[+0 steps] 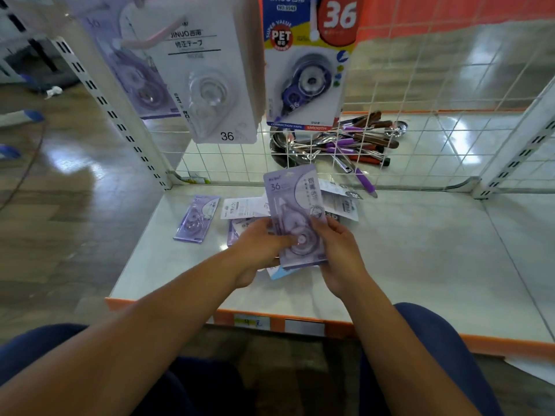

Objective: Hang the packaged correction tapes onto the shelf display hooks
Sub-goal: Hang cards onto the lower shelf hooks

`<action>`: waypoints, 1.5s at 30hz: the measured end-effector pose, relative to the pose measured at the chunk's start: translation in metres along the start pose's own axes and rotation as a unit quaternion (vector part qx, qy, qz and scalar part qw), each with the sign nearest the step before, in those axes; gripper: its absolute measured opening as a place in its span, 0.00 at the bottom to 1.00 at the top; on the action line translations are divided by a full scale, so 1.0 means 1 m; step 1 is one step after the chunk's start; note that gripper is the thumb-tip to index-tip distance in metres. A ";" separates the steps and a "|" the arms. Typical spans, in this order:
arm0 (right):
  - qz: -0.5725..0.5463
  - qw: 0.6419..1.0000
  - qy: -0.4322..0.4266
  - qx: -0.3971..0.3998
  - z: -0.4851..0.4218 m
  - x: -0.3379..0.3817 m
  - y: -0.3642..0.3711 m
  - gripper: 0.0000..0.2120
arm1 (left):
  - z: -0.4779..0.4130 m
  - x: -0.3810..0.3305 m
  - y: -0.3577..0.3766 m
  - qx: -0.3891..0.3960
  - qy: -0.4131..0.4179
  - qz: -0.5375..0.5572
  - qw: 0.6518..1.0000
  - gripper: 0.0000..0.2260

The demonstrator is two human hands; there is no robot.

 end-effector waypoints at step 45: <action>0.270 0.882 -0.344 0.179 0.074 0.107 0.219 0.06 | 0.145 -0.057 -0.174 -0.148 0.274 0.089 0.946 0.10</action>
Point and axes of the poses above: each hand's wrist, its own z-axis away from the middle knuckle, its own y-axis out of the palm, x = y × z, the point moved 3 cm from there along -z, towards the middle knuckle, and after that the axes turned 9 degrees about -y, right-handed, at the moved point
